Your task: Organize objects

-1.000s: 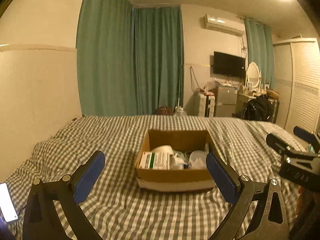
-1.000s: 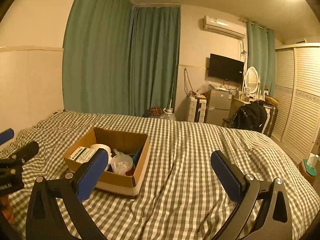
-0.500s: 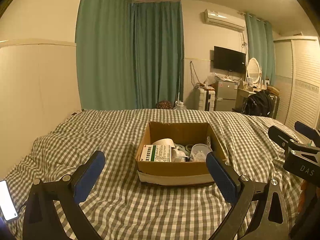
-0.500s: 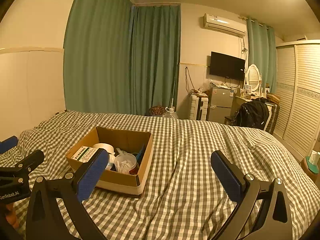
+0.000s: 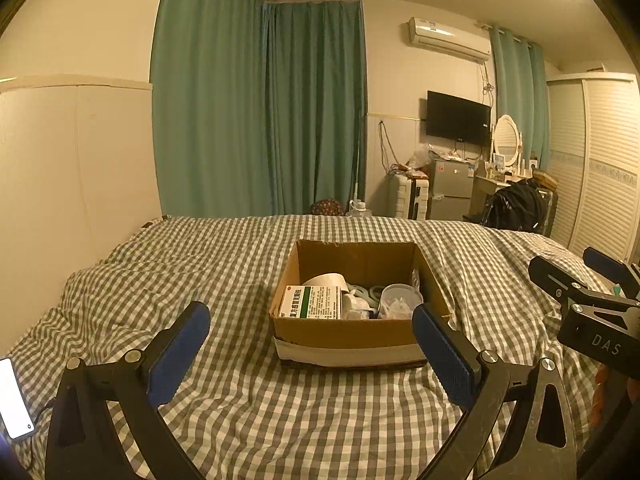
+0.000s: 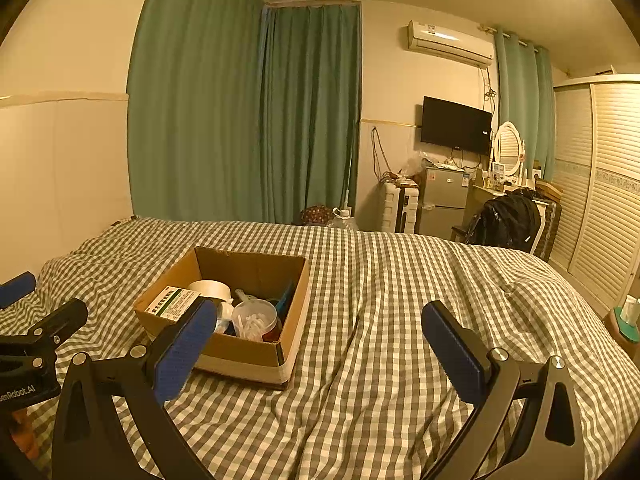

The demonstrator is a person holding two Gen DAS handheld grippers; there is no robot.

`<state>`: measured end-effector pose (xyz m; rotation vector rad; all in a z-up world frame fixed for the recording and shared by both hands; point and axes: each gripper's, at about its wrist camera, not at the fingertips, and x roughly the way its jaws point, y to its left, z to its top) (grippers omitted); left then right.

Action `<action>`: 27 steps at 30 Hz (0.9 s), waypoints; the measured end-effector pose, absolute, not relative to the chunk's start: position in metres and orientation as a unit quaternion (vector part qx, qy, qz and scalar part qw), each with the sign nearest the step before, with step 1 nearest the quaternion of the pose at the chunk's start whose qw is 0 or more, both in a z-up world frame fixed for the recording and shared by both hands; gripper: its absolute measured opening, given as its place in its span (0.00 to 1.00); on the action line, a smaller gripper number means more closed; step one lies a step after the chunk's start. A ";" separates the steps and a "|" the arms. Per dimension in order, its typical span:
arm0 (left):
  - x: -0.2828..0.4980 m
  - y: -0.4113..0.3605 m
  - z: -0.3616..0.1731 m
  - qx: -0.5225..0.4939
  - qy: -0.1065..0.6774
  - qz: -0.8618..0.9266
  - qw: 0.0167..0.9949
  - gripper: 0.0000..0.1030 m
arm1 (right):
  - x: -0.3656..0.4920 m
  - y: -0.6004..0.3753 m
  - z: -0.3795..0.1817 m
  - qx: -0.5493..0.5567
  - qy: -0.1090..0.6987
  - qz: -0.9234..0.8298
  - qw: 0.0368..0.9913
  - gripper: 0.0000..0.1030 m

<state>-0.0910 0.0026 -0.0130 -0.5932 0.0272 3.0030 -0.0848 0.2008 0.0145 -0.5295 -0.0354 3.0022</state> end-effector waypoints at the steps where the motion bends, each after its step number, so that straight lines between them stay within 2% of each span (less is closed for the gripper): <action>1: -0.091 0.002 -0.014 -0.194 0.009 0.980 0.040 1.00 | -0.085 0.200 0.014 -0.174 -0.013 0.984 0.046 1.00; 27: -0.089 -0.002 -0.017 -0.189 0.015 0.981 0.045 1.00 | -0.087 0.198 0.008 -0.183 -0.015 0.982 0.040 1.00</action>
